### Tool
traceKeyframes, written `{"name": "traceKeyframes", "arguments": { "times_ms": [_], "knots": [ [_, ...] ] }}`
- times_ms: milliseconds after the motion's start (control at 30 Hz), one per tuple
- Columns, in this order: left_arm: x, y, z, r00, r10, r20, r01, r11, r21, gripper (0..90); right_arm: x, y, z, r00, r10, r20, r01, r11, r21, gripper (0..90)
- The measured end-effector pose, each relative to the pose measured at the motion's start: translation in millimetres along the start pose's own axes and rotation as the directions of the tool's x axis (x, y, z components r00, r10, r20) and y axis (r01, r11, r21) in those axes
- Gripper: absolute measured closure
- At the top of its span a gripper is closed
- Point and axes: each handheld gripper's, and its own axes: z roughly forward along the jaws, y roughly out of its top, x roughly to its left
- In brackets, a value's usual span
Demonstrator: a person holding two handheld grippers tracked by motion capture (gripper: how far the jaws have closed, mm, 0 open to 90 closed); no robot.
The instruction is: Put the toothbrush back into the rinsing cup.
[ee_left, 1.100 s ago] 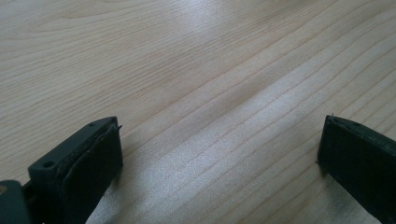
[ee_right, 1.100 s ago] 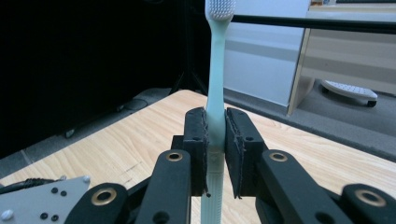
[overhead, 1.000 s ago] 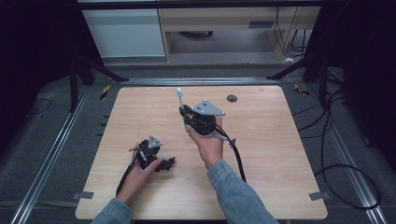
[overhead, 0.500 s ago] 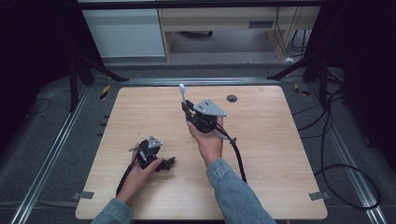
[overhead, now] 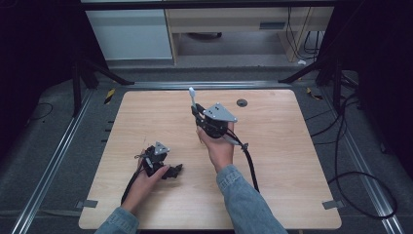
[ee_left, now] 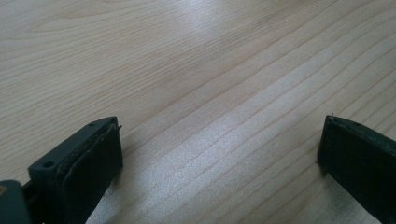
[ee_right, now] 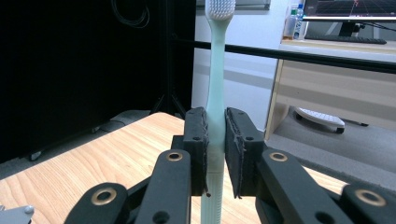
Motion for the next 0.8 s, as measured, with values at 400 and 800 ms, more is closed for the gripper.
{"name": "traceKeyframes", "arguments": {
  "times_ms": [400,800],
  "knots": [
    [-0.2,-0.1,0.1,1.0000,-0.002,0.001,0.002,1.0000,0.000,0.0,-3.5,-7.5,1.1,1.0000,-0.008,0.002,0.008,1.000,-0.003,79.2],
    [0.0,0.0,-0.1,1.0000,0.000,0.001,0.000,1.0000,0.002,0.0,-5.4,-12.0,1.9,0.9999,-0.013,0.005,0.013,1.000,0.004,79.2]
  ]
}}
